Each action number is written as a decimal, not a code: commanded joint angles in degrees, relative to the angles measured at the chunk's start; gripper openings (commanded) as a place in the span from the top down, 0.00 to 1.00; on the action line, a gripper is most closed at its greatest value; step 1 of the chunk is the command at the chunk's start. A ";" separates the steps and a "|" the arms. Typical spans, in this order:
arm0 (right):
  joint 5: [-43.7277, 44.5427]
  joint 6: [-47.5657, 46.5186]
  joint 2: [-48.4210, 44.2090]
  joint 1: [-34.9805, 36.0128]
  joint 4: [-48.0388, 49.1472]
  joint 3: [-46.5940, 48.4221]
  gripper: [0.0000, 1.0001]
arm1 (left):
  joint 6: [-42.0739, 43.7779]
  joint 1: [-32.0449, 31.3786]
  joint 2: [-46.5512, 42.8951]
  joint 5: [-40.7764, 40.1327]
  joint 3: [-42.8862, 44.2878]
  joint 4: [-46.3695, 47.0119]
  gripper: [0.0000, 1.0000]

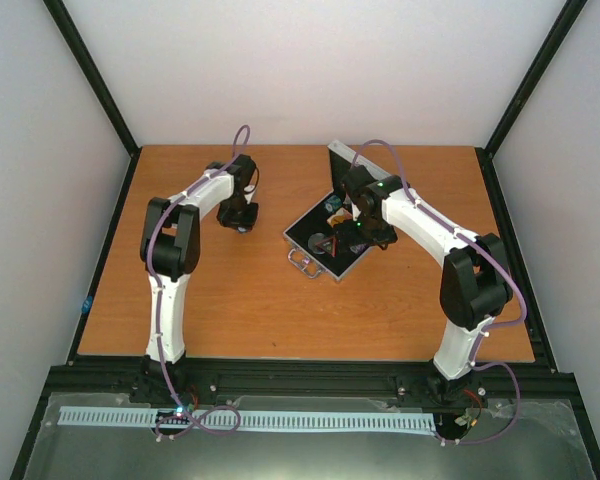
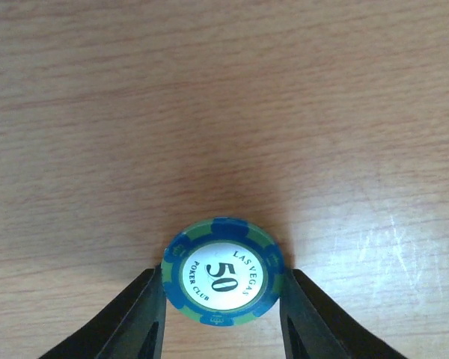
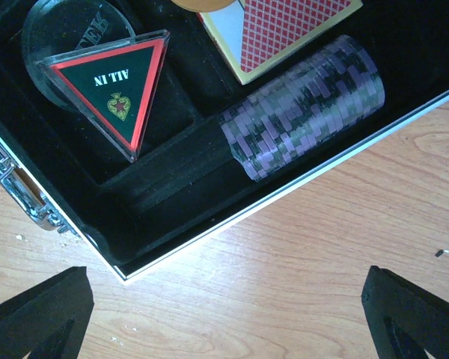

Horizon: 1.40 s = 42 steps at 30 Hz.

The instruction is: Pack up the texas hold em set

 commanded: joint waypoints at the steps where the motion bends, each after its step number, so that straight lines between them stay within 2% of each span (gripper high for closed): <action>1: -0.63 -0.11 0.45 -0.40 0.57 0.45 0.00 | -0.52 0.39 -3.81 -0.81 0.20 -0.35 0.70; 12: -1.57 -0.53 0.40 -0.42 0.66 0.90 0.00 | -1.04 0.39 -8.96 2.65 -1.29 -0.28 0.70; 25: -9.74 -0.58 -2.07 -0.40 3.95 2.06 0.00 | -1.52 0.39 -19.55 16.35 -7.12 5.16 0.70; 28: -9.90 -0.46 -1.97 -0.42 4.04 1.94 0.00 | -1.42 0.39 -20.73 14.62 -7.98 5.48 0.70; 32: -9.85 -0.53 -1.55 -0.39 3.50 1.91 0.00 | -1.05 0.39 -19.47 9.23 -6.64 4.56 0.62; 35: -9.61 -0.68 -1.44 -0.40 2.67 2.12 0.00 | -1.99 0.39 -16.85 4.76 -3.67 2.21 0.46; 37: -9.43 -0.77 -1.69 -0.39 2.55 1.76 0.00 | -2.86 0.39 -15.09 1.59 -2.90 2.24 0.29; 42: -8.17 -1.55 -2.12 -0.40 1.55 1.36 0.00 | -4.30 0.71 -9.25 -2.51 1.36 0.23 0.23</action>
